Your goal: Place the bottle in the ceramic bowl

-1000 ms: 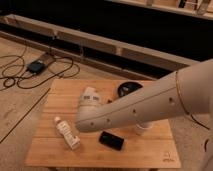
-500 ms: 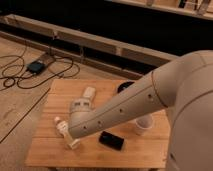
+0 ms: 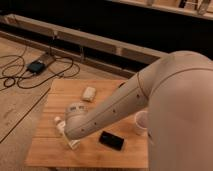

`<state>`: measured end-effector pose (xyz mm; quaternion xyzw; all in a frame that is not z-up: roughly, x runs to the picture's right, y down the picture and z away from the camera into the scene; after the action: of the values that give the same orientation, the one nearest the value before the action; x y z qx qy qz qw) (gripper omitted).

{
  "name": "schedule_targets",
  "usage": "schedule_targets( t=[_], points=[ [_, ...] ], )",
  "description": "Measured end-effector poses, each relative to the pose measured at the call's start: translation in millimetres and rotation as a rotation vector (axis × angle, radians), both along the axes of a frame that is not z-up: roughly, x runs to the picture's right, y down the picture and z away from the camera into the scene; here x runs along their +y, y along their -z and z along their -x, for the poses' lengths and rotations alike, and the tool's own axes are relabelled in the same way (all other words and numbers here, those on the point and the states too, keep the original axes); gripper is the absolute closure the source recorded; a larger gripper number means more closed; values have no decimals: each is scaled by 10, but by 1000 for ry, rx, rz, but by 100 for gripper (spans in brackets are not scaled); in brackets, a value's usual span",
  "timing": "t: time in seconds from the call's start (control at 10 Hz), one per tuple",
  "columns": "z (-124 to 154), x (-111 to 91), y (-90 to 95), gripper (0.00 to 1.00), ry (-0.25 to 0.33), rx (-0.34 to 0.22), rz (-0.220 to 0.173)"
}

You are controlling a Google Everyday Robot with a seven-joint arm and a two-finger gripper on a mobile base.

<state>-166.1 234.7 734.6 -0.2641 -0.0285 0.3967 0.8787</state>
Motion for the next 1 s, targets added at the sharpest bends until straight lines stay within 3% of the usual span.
schedule_targets(
  t=[0.7,0.8,1.0],
  points=[
    [156,161,-353,24,13,-33,-52],
    [171,188,-372,29,14,-35,-51],
    [186,244,-407,48,16,-35,-46]
  ],
)
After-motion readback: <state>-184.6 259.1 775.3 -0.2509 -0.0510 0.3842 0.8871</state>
